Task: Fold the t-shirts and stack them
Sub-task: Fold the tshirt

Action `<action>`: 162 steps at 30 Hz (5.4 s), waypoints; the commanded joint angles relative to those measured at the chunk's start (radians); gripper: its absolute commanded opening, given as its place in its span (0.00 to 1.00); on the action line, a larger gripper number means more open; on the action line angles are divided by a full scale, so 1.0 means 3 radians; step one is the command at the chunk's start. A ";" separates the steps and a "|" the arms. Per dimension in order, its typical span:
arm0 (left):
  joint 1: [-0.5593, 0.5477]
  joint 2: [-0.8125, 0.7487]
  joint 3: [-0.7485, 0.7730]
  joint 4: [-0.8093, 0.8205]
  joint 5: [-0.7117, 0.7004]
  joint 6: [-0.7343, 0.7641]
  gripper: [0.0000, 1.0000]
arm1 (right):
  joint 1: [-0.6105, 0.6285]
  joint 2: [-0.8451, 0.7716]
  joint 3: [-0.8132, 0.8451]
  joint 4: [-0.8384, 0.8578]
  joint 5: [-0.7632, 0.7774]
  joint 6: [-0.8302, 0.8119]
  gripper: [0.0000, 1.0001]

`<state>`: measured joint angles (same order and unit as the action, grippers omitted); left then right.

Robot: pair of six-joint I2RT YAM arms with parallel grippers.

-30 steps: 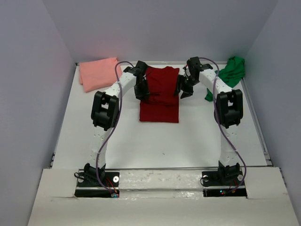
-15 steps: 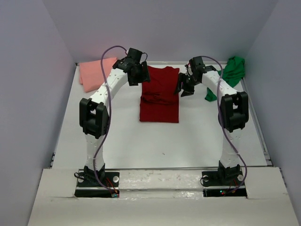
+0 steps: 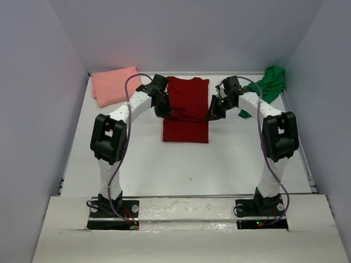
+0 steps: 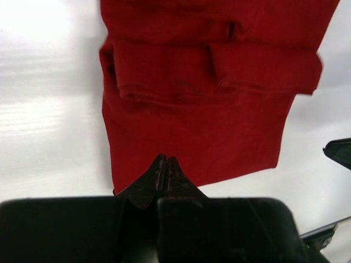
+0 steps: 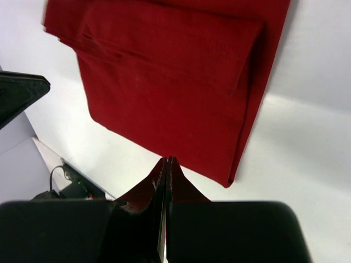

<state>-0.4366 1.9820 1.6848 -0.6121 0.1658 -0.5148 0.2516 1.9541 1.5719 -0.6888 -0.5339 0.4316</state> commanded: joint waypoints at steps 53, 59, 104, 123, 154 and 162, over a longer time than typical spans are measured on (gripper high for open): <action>-0.0145 0.0322 -0.0651 0.0532 0.0639 0.0228 0.00 | 0.0941 0.0466 -0.0265 0.1529 0.0782 0.0336 0.00; -0.0145 0.0312 -0.0661 0.0517 0.0659 0.0228 0.00 | 0.0941 0.0614 -0.0091 0.1524 0.0961 0.0300 0.00; -0.0140 -0.0169 -0.0411 0.0318 0.0532 0.0346 0.12 | 0.0777 -0.0877 0.0145 0.0650 0.1959 0.0013 0.96; 0.0284 -0.1171 -0.1509 0.0389 0.0286 0.0218 0.88 | -0.0210 -0.1528 -0.1885 0.0332 -0.0312 0.0505 0.91; 0.0351 -0.0690 -0.1817 0.0706 0.0552 0.0387 0.87 | -0.0215 -0.0557 -0.2039 0.1575 -0.0046 0.0796 0.68; 0.0351 -0.0675 -0.1771 0.0685 0.0562 0.0361 0.86 | -0.0077 -0.0465 -0.2044 0.1575 -0.0020 0.0811 0.68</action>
<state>-0.3298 1.7851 1.1225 -0.3931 0.3180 -0.4191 0.2047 1.7870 0.9520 -0.2306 -0.6041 0.6861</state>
